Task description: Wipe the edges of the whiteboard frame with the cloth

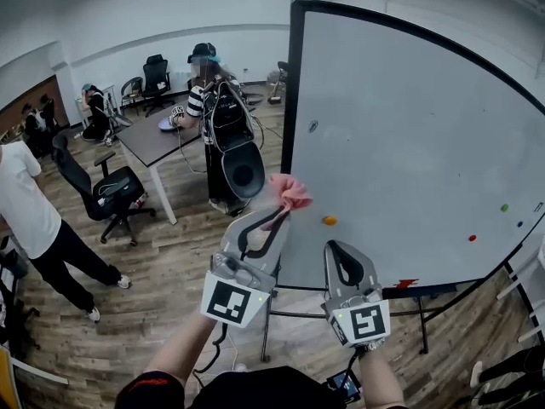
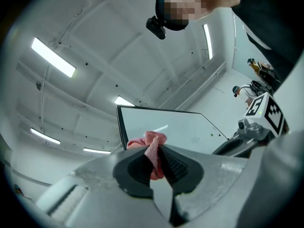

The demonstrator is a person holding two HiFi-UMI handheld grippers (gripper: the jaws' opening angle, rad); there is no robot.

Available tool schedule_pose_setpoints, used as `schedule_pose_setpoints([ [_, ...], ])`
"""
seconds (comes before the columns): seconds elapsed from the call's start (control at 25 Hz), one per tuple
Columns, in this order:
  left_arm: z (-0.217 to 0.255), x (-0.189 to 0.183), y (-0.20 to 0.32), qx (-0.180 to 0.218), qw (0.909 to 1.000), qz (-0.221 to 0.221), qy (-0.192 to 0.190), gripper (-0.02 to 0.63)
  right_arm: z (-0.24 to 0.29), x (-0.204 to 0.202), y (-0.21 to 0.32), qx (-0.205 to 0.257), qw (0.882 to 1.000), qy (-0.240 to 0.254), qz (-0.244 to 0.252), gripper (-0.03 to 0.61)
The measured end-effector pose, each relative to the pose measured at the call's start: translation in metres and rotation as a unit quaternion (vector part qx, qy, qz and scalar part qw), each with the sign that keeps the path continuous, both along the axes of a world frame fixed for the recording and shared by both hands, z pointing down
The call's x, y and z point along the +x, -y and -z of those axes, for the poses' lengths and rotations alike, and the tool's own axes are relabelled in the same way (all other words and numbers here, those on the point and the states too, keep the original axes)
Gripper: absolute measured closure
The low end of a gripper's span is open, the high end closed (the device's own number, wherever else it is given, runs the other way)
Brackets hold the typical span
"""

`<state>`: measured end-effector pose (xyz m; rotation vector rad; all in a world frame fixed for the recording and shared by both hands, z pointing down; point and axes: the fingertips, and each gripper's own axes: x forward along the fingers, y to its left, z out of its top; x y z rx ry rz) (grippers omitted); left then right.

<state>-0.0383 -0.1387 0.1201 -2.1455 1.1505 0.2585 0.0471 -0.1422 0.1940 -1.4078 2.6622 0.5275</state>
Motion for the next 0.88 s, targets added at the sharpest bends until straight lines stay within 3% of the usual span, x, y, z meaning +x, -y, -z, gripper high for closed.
schedule_pose_setpoints([
  [0.36, 0.067, -0.001, 0.011, 0.055, 0.9983, -0.019, -0.005, 0.592, 0.055, -0.001, 0.009, 0.033, 0.999, -0.001, -0.009, 0.577],
  [0.52, 0.102, 0.006, 0.01, 0.099, 0.9948, -0.022, 0.011, 0.592, 0.082, 0.001, 0.011, 0.054, 0.998, -0.009, -0.017, 0.577],
  [0.88, 0.159, 0.004, 0.012, 0.153, 0.9878, -0.015, 0.024, 0.592, 0.132, -0.006, 0.016, 0.1, 0.994, -0.024, -0.023, 0.577],
])
